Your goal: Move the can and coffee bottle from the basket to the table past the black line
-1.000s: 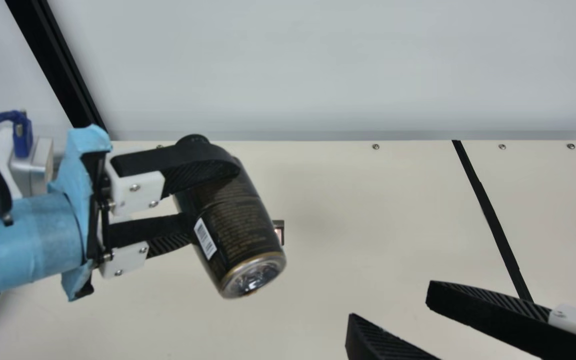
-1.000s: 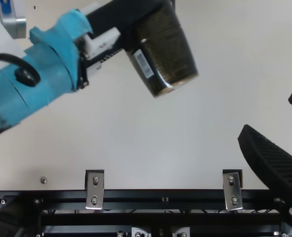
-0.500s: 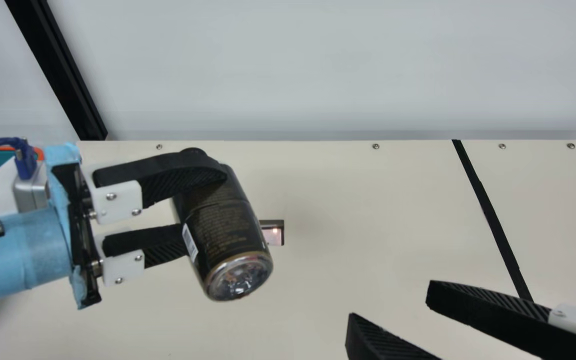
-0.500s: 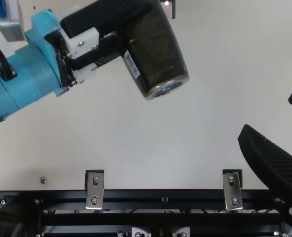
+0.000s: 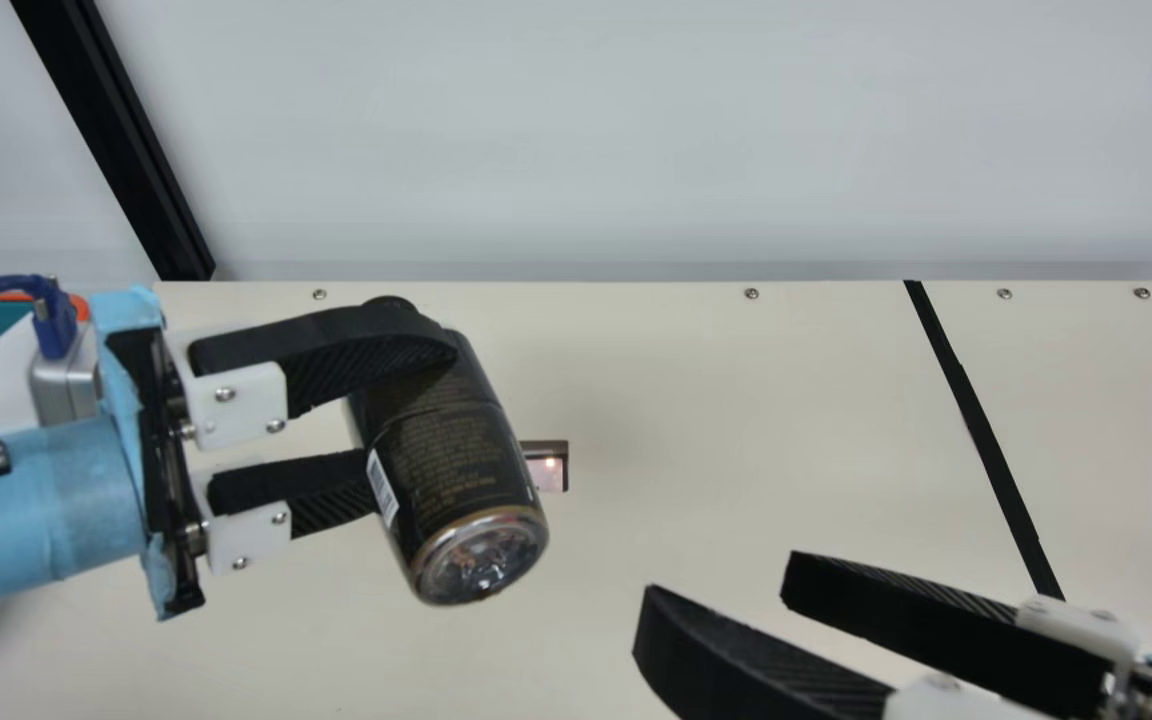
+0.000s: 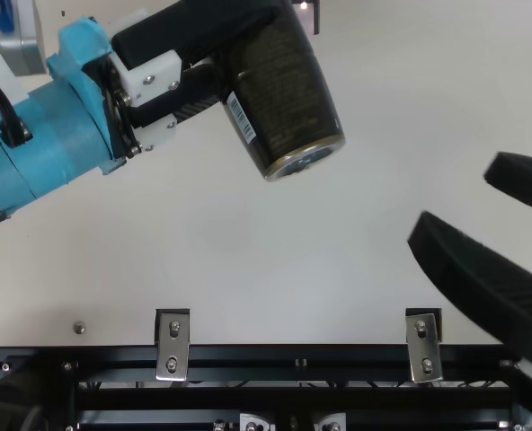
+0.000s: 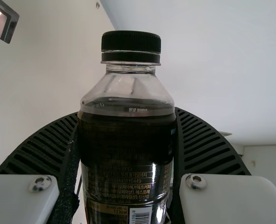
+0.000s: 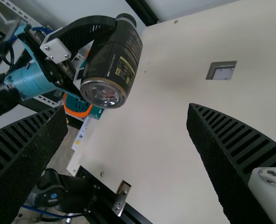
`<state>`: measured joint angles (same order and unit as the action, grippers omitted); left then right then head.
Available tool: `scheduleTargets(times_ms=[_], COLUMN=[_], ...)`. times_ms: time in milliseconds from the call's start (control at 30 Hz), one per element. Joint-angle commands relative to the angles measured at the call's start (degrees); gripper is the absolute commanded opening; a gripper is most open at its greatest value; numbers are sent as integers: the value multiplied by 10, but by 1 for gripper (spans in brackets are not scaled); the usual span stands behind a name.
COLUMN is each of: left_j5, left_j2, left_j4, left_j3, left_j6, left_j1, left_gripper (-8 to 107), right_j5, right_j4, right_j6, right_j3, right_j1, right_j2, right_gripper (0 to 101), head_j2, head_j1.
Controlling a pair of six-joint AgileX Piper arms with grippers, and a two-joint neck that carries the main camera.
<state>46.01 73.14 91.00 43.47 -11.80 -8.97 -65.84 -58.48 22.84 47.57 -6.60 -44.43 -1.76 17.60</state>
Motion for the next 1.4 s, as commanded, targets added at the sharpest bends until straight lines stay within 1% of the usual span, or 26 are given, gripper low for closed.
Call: scheduleTargets(times_ms=[0, 267, 567, 600, 633, 667, 767, 933, 1033, 1367], left_j5=[0, 0, 0, 0, 0, 0, 0, 0, 0, 0], left_j2=[0, 0, 0, 0, 0, 0, 0, 0, 0, 0], left_j4=[0, 0, 0, 0, 0, 0, 0, 0, 0, 0], left_j3=[0, 0, 0, 0, 0, 0, 0, 0, 0, 0], left_j6=[0, 0, 0, 0, 0, 0, 0, 0, 0, 0], left_j1=[0, 0, 0, 0, 0, 0, 0, 0, 0, 0], left_gripper=[10, 10, 10, 10, 10, 10, 10, 10, 10, 10], right_j5=[6, 45, 101, 107, 116, 105, 118, 121, 121, 113], right_j4=[-18, -58, -92, -90, -77, -92, -88, -89, -98, -200], right_j6=[-3, -11, -7, -6, -3, -6, -4, -8, -14, -37], right_j3=[-4, -17, -20, -19, -16, -19, -17, -15, -16, -41], right_j1=[12, 64, 131, 137, 144, 135, 144, 146, 147, 142], right_j2=[-9, -47, -95, -100, -104, -99, -105, -104, -109, -144], right_gripper=[101, 101, 101, 101, 101, 101, 101, 101, 101, 101], head_j2=[-2, -2, -2, -2, -2, -2, -2, -2, -2, -2], head_j1=[0, 0, 0, 0, 0, 0, 0, 0, 0, 0])
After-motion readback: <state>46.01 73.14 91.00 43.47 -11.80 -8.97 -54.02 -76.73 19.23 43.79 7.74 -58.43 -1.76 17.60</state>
